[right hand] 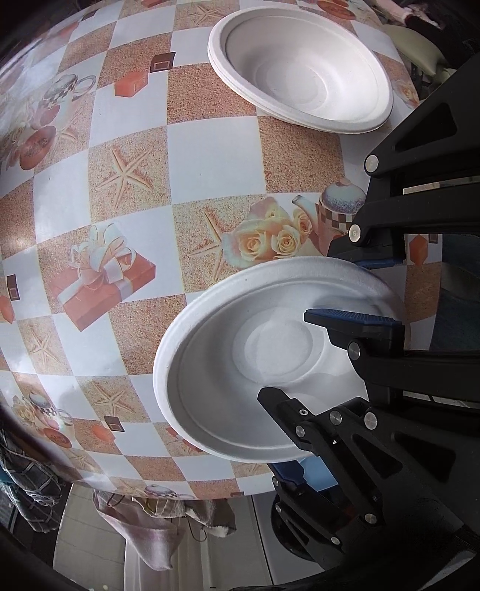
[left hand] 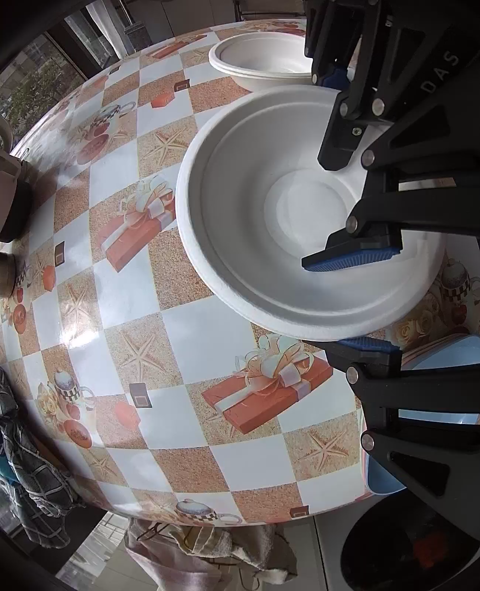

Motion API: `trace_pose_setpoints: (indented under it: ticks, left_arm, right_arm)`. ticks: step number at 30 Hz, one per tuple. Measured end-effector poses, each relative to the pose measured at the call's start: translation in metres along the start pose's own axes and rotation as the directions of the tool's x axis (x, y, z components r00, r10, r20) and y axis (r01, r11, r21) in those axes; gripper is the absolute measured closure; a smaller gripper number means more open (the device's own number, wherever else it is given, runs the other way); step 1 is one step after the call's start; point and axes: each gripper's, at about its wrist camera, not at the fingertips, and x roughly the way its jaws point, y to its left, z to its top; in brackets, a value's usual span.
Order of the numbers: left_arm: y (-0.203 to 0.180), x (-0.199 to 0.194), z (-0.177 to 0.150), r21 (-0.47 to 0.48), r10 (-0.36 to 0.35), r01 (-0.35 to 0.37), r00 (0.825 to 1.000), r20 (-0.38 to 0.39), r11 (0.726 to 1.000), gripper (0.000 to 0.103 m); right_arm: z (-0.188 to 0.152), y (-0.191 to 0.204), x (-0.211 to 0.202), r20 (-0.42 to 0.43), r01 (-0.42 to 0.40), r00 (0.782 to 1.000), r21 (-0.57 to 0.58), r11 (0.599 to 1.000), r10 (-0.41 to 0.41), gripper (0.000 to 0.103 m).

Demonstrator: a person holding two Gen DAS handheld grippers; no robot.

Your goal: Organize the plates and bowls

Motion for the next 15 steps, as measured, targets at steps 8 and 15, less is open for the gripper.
trace_pose_setpoints:
  ticks: [8, 15]
  left_arm:
    - [-0.018, -0.019, 0.008, 0.054, -0.006, 0.004, 1.000, 0.027, 0.999, 0.068]
    - [-0.029, -0.033, 0.018, 0.118, -0.018, 0.011, 0.998, 0.059, 0.993, 0.068]
  right_arm:
    - [-0.008, -0.008, -0.016, 0.045, -0.016, 0.999, 0.046, 0.999, 0.014, 0.081]
    - [-0.018, -0.023, -0.037, 0.103, -0.045, 0.994, 0.108, 0.993, 0.034, 0.081]
